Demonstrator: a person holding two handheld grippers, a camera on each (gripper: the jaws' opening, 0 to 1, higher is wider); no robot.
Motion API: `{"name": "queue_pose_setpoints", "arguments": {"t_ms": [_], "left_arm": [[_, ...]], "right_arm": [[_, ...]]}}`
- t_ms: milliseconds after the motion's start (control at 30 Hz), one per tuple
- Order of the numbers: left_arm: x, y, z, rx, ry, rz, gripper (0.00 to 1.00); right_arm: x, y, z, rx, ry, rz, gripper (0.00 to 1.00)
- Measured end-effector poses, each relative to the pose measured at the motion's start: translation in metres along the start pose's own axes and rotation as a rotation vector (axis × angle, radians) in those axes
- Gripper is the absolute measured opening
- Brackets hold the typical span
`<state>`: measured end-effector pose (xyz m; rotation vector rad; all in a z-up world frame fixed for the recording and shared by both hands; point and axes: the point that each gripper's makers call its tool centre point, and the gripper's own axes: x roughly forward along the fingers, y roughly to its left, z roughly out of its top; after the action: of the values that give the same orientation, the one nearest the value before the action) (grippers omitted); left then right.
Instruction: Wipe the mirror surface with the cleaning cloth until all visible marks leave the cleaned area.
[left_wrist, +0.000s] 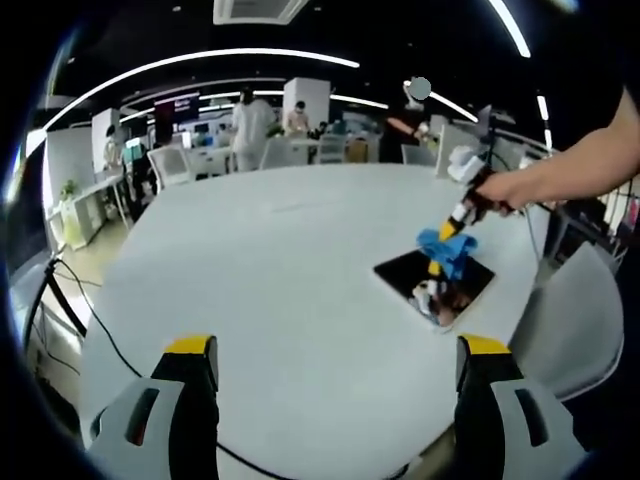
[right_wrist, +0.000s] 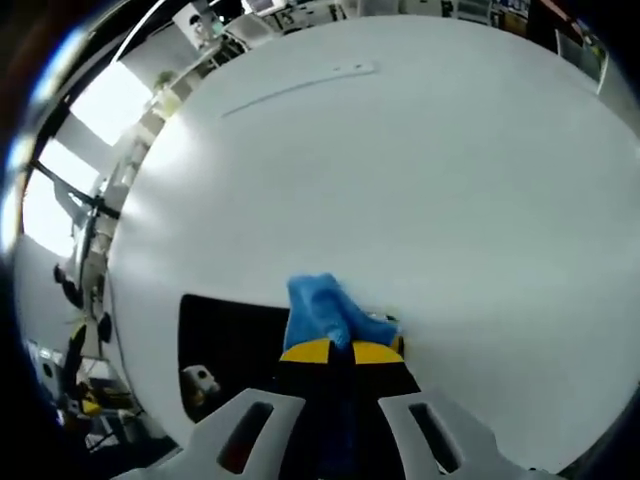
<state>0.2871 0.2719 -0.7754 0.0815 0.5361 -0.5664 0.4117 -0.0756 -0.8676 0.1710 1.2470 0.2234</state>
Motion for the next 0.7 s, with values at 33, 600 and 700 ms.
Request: {"name": "queue_pose_setpoints", "arguments": {"t_ms": [33,600,700], "left_arm": [[-0.001,0.001,0.000,0.000,0.000,0.000,1.00],[-0.009,0.012,-0.006,0.025,0.019,0.016,1.00],[-0.008,0.010,-0.006,0.029,0.021,0.011,1.00]], "right_arm": [[0.001,0.004,0.000,-0.002,0.001,0.003,0.00],[0.016,0.060,-0.001,-0.037,0.006,0.033,0.00],[0.018,0.067,-0.001,-0.040,0.008,0.042,0.00]]}}
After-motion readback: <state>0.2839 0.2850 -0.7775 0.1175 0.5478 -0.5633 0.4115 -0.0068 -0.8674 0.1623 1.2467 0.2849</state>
